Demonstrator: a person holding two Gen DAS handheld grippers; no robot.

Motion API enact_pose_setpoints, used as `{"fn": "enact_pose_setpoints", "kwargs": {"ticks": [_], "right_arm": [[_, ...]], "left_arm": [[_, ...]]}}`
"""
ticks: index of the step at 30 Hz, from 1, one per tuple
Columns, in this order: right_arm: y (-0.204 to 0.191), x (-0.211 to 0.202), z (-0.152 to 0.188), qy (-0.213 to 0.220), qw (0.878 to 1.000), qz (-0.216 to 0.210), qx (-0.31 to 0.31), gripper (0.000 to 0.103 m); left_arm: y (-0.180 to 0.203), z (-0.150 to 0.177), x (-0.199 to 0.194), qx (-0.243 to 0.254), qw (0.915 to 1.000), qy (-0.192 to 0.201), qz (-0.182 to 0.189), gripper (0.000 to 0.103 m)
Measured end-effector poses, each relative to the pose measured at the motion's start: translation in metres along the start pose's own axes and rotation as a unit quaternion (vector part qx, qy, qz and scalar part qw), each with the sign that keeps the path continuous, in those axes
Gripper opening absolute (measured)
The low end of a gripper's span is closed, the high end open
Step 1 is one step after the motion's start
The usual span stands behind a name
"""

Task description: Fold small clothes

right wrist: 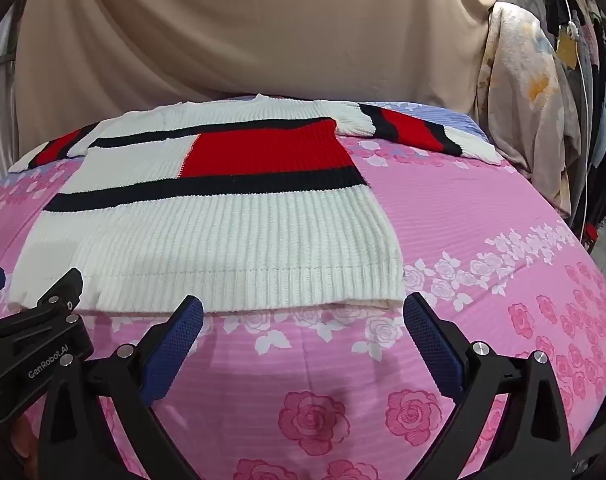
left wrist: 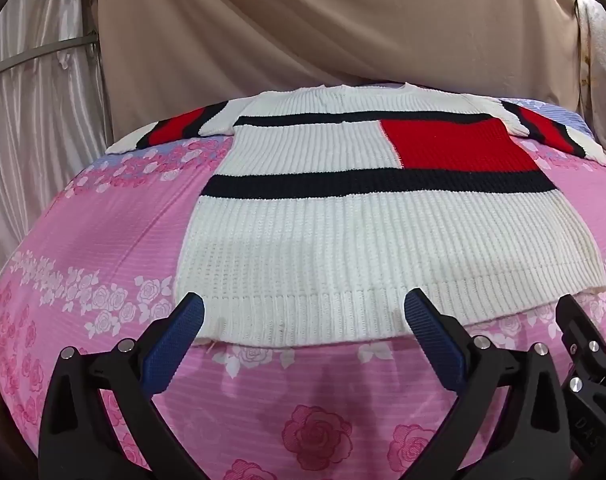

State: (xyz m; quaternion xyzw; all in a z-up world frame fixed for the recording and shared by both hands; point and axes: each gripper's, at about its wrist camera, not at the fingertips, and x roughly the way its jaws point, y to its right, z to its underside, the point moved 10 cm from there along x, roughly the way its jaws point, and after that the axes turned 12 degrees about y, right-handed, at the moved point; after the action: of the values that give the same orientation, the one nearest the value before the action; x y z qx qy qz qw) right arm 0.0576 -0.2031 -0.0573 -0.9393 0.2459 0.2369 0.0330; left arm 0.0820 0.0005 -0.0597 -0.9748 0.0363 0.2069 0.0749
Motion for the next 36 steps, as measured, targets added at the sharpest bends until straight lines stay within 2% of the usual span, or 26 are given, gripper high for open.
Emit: {"fn": "enact_pose_setpoints", "kwargs": {"ticks": [6,36], "right_arm": [[0.0,-0.001,-0.0013,0.008,1.0,-0.002,0.003,0.098],[-0.0003,-0.0008,-0.0003,0.004,1.0,-0.002,0.004,0.098]], "left_arm": [[-0.0033,-0.001,0.001,-0.009,0.9999,-0.009,0.004,0.098],[-0.0034,0.0012,0.0012,-0.001,1.0,-0.004,-0.003,0.098]]}}
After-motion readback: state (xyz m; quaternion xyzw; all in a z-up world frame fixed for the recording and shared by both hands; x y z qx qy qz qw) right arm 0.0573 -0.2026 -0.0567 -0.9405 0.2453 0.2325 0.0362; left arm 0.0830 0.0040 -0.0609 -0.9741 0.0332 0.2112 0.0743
